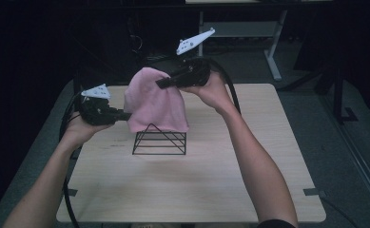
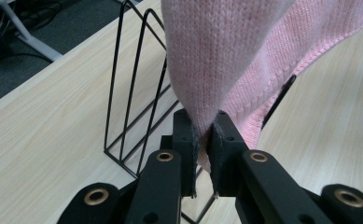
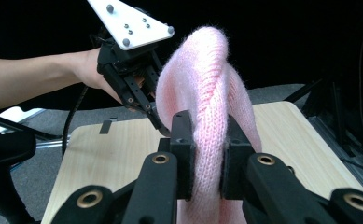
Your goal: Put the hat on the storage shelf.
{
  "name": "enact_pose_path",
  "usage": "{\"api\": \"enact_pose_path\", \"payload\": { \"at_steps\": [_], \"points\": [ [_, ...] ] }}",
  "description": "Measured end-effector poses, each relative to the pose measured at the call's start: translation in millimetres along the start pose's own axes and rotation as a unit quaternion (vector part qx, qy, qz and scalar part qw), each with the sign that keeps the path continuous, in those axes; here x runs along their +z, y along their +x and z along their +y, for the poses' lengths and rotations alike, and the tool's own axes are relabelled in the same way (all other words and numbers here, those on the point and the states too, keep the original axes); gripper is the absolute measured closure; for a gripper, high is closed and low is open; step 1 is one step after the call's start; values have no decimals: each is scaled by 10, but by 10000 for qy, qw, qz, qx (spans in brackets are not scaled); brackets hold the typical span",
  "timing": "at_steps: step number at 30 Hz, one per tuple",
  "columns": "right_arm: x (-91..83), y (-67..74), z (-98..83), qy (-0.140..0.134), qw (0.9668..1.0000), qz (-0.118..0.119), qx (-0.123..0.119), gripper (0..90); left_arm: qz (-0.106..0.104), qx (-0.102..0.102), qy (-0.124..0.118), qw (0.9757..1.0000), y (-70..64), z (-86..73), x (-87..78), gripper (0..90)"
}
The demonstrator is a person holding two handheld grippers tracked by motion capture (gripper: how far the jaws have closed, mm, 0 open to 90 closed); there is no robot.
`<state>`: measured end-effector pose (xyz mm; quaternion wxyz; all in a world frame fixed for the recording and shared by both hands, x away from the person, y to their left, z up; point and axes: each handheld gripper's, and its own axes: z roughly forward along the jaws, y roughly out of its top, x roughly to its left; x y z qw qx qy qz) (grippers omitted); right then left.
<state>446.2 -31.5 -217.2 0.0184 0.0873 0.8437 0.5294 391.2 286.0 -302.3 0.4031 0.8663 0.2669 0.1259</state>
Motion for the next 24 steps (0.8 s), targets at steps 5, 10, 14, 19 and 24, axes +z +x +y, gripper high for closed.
{"api": "enact_pose_path", "payload": {
  "at_steps": [5, 10, 14, 19, 24],
  "points": [
    [41, 37, -44, 50, 10000, 49, 9, 783, 52, 37, 69, 10000, -25, -52, -15, 823],
    [63, 59, -112, 114, 9999, 89, 41, 781, 79, 62, 128, 9999, -57, -102, 7, 823],
    [88, 63, -168, 146, 9998, 116, 42, 779, 86, 96, 231, 9997, -76, -142, 48, 823],
    [126, 63, -228, 234, 9995, 185, 95, 774, 100, 164, 332, 9993, -94, -187, 97, 823],
    [177, 66, -303, 304, 9993, 200, 123, 769, 63, 117, 423, 9990, -83, -251, 145, 823]
  ]
}}
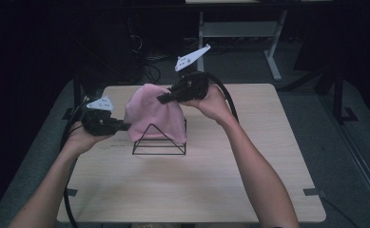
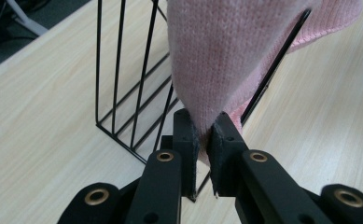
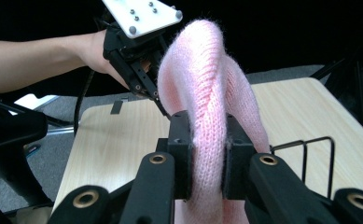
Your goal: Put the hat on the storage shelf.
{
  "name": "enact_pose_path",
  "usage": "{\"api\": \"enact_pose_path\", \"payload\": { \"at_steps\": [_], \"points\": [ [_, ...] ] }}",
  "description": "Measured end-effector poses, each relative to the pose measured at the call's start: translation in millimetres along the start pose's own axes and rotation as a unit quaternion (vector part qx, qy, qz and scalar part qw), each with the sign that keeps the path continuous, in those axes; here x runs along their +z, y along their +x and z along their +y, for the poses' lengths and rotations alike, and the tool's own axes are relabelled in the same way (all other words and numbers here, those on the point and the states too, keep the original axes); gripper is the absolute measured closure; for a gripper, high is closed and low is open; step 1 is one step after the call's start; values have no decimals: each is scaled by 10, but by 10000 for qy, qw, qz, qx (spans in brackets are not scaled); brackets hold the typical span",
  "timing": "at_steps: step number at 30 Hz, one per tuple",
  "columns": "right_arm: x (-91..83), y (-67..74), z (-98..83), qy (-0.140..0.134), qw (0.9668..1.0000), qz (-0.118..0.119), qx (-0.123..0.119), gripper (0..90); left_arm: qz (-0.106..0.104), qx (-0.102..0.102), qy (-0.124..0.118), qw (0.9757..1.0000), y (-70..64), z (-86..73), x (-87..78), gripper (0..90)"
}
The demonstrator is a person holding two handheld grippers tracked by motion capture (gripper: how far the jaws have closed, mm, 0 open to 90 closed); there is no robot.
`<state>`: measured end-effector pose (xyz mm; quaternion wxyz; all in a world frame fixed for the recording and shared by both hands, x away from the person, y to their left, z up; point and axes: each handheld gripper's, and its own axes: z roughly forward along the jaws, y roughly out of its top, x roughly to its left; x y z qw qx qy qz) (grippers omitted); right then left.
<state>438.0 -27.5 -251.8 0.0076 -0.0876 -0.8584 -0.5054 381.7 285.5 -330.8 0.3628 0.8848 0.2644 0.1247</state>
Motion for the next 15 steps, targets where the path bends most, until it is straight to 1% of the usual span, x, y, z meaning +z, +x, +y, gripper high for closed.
{"api": "enact_pose_path", "payload": {
  "at_steps": [1, 2, 4, 9, 11, 12, 14, 15],
  "points": [
    [13, 2, -10, 12, 10000, 28, 26, 768, 34, 7, 62, 10000, -8, -8, 18, 822],
    [34, -2, -28, 63, 10000, 17, 21, 767, 54, 56, 86, 9999, -10, -14, 24, 822],
    [65, -6, -51, 92, 9999, 44, 37, 765, 52, 74, 119, 9999, -13, -30, 45, 822],
    [134, -5, -112, 196, 9997, 85, 89, 761, 25, 21, 196, 9998, 4, -112, 92, 823],
    [170, -1, -141, 265, 9995, 110, 157, 760, 28, 7, 288, 9996, 11, -149, 116, 823],
    [194, -9, -161, 292, 9995, 100, 114, 760, 27, -11, 288, 9996, 10, -160, 123, 823],
    [224, -8, -187, 319, 9993, 125, 136, 758, 21, -51, 314, 9995, 10, -183, 138, 823],
    [228, -8, -197, 344, 9992, 133, 144, 759, 24, -18, 334, 9994, 18, -190, 144, 822]
  ]
}}
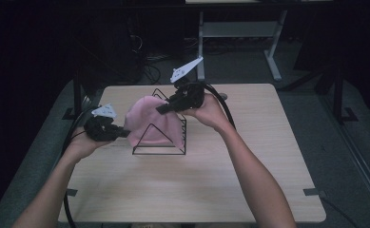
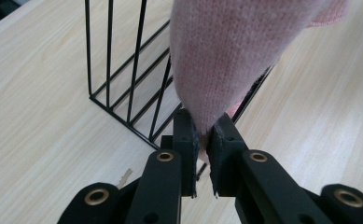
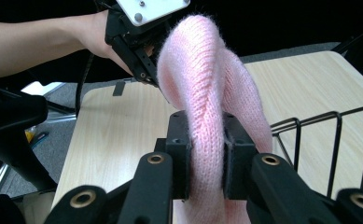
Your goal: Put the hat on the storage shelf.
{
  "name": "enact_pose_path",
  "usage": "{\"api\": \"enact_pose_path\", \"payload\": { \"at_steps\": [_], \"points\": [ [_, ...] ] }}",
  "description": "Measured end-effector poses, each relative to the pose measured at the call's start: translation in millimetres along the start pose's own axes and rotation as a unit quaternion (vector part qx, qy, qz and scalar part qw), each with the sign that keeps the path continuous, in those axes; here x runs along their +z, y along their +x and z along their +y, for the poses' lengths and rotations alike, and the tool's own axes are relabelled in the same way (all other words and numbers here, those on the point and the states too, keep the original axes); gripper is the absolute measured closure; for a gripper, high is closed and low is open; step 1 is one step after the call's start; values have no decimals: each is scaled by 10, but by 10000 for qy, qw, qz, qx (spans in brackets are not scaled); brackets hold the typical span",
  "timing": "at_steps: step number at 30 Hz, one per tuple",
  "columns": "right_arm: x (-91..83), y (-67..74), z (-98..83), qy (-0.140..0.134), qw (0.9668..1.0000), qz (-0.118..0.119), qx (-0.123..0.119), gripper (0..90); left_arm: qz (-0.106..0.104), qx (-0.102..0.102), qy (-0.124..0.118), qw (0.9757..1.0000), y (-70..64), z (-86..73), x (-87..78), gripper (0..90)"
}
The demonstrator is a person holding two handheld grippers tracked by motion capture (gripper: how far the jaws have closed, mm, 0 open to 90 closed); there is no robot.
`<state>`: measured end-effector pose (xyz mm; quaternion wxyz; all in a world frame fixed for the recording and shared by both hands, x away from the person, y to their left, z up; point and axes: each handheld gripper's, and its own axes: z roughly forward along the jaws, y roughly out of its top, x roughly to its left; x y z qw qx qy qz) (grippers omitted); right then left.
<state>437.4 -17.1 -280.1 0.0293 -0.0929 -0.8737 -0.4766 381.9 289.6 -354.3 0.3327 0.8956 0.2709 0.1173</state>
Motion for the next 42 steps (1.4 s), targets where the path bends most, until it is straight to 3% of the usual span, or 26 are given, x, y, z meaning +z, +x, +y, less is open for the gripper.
{"api": "enact_pose_path", "payload": {
  "at_steps": [3, 21, 24, 27, 31, 33, 35, 39, 42],
  "points": [
    [24, -10, -35, 12, 10000, 21, 48, 756, -16, -83, -15, 10000, -7, -20, 36, 823],
    [177, -67, -292, 270, 9990, 159, 316, 744, -65, 101, 573, 9983, -30, -74, 277, 823],
    [198, -78, -335, 274, 9989, 185, 345, 743, -139, 70, 485, 9987, -22, -95, 288, 804],
    [220, -80, -367, 237, 9986, 244, 416, 746, -249, 54, 336, 9991, -33, -100, 263, 729],
    [263, -87, -402, 301, 9983, 262, 422, 748, -241, 89, -41, 9997, -52, -27, 155, 612],
    [282, -97, -423, 263, 9984, 277, 420, 749, -271, 102, -295, 9991, -74, 27, 106, 605],
    [283, -97, -435, 218, 9981, 297, 488, 748, -223, 220, -273, 9991, -91, 68, 83, 647],
    [279, -92, -456, 191, 9979, 293, 539, 705, -128, 274, -256, 9992, -109, 106, 82, 827],
    [255, -80, -447, 198, 9977, 273, 596, 651, -87, 257, -284, 9992, -115, 114, 70, 854]
  ]
}}
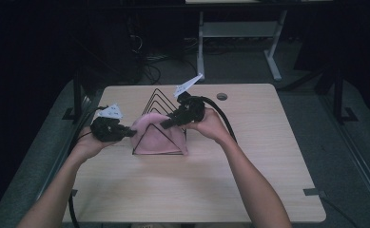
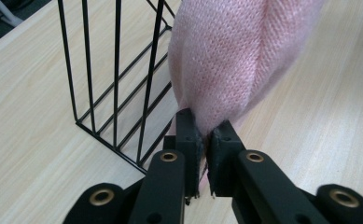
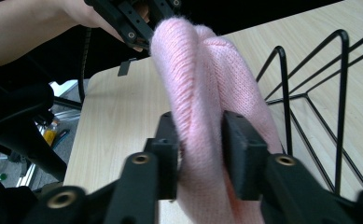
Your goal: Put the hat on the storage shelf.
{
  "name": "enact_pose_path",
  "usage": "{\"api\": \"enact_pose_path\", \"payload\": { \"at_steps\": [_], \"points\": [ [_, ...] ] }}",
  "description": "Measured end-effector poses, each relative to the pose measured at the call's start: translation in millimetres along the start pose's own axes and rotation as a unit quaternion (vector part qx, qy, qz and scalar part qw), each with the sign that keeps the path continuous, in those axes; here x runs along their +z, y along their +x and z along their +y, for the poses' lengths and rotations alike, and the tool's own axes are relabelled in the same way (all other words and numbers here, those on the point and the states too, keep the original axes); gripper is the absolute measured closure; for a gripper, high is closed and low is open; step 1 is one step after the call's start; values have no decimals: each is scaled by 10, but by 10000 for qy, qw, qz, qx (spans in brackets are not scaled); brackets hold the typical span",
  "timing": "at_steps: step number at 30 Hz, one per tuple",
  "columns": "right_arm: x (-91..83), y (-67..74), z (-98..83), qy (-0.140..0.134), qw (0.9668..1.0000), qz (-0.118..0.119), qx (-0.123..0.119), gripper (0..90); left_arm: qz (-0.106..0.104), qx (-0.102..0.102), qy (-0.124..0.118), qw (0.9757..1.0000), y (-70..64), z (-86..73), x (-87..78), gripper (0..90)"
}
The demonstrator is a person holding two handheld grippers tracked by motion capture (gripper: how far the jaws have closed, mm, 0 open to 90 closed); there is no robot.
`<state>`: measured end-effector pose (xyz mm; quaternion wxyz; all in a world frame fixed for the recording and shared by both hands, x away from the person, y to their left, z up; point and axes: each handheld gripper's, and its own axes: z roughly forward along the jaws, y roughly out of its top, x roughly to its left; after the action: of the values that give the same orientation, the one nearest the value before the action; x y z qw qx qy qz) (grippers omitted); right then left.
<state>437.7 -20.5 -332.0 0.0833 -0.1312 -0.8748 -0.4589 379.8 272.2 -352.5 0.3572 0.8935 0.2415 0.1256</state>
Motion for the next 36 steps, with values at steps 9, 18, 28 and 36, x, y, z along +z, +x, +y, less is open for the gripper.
{"api": "enact_pose_path", "payload": {
  "at_steps": [9, 18, 28, 36],
  "points": [
    [-105, 15, 18, -94, 9999, -78, -86, 689, 138, -47, -100, 9998, 61, 52, -156, 866],
    [-165, 28, 32, -261, 9996, -105, -35, 621, 180, -133, -10, 9997, 91, -6, -202, 869],
    [-102, 54, 25, -76, 9994, -213, -268, 802, 160, -158, 148, 9996, 104, -42, -119, 869],
    [-33, 23, -74, 57, 9996, -196, -183, 808, 160, -160, 202, 9995, 122, -55, -97, 869]
  ]
}}
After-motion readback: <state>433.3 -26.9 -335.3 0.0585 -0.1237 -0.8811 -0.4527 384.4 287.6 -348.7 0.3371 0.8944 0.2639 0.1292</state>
